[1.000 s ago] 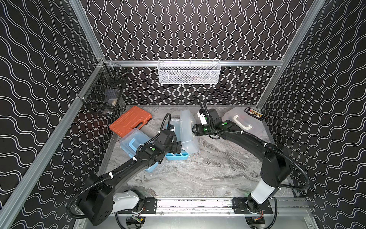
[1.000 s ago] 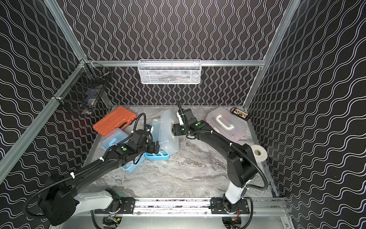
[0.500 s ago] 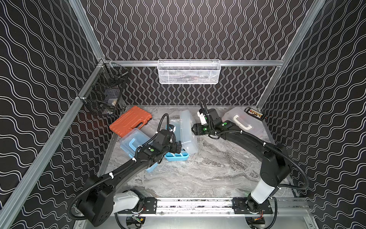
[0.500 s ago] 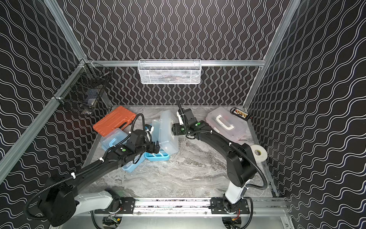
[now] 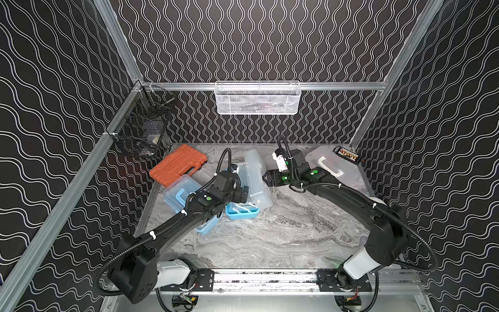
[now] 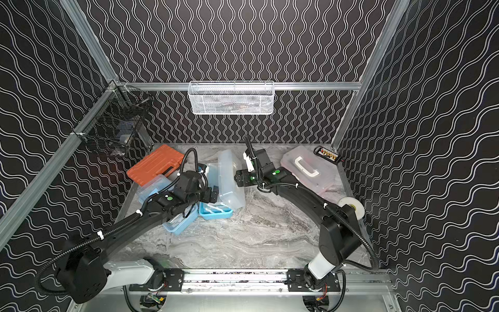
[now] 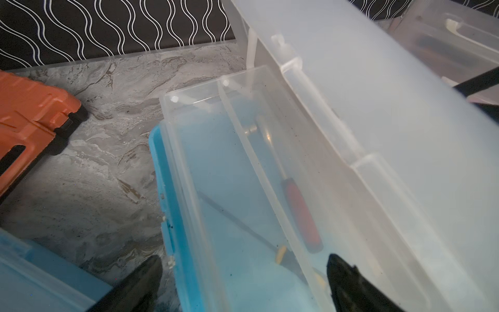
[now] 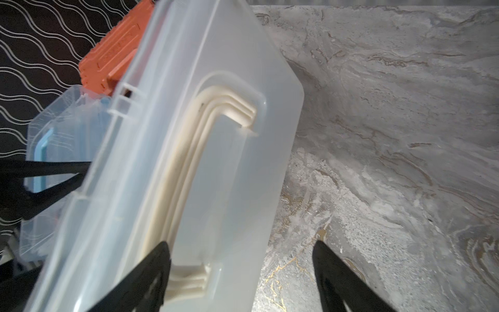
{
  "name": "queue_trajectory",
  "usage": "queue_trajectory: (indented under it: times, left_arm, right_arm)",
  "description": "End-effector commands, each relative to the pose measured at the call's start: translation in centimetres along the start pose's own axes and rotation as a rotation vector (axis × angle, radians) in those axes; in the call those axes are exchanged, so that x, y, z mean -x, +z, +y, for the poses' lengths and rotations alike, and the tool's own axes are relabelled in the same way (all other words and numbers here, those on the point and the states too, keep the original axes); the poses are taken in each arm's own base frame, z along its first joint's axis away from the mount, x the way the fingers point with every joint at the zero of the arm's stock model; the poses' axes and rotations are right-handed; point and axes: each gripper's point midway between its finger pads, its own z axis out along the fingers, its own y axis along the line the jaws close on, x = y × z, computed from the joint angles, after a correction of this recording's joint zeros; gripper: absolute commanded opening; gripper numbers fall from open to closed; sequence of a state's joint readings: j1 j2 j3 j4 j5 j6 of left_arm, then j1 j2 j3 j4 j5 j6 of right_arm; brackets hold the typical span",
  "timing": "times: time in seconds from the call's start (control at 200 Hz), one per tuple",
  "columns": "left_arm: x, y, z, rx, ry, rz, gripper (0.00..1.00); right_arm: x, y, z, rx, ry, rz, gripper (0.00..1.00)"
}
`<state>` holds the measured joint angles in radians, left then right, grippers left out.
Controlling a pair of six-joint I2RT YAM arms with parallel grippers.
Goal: Close toolboxes
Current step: Close the toolbox lid.
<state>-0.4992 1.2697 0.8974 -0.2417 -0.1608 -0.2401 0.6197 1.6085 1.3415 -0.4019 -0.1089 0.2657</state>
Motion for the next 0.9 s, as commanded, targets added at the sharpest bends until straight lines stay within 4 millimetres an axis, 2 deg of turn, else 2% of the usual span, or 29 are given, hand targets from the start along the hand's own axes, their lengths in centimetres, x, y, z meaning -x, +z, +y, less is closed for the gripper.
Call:
queue_trajectory:
  times: [0.0,0.105,0.23,0.511,0.576,0.701,0.896]
  left_arm:
    - [0.7,-0.4,-0.2,-0.024,-0.015,-0.018,0.99]
    - [0.5,-0.2,0.2,-0.007,-0.024,0.002,0.99]
    - [0.1,-0.4,2.3,0.073,-0.047,0.033,0.99]
    - [1.3,-4.2,8.3,0.328,-0.069,0.011,0.99]
    - [1.4,-4.8,9.2,0.365,-0.078,0.004,0.99]
    - [1.4,-4.4,8.6,0.318,-0.105,-0.003,0.99]
    - [0.9,-1.2,6.0,0.177,-0.138,0.046,0.99]
  right_arm:
    - [0.2,-0.2,0.9,0.050,0.003,-0.004,0.83]
    - [0.0,0.2,0.8,0.046,0.001,0.005,0.83]
    - [-0.4,0.7,0.8,0.054,-0.002,0.022,0.83]
    - [-0.7,1.7,1.6,0.073,-0.021,0.052,0.83]
    - [-0.7,1.9,1.8,0.067,-0.029,0.056,0.83]
    - [-0.9,2.3,1.7,0.045,-0.030,0.065,0.83]
    - [-1.6,3.3,1.9,0.028,-0.023,0.094,0.87]
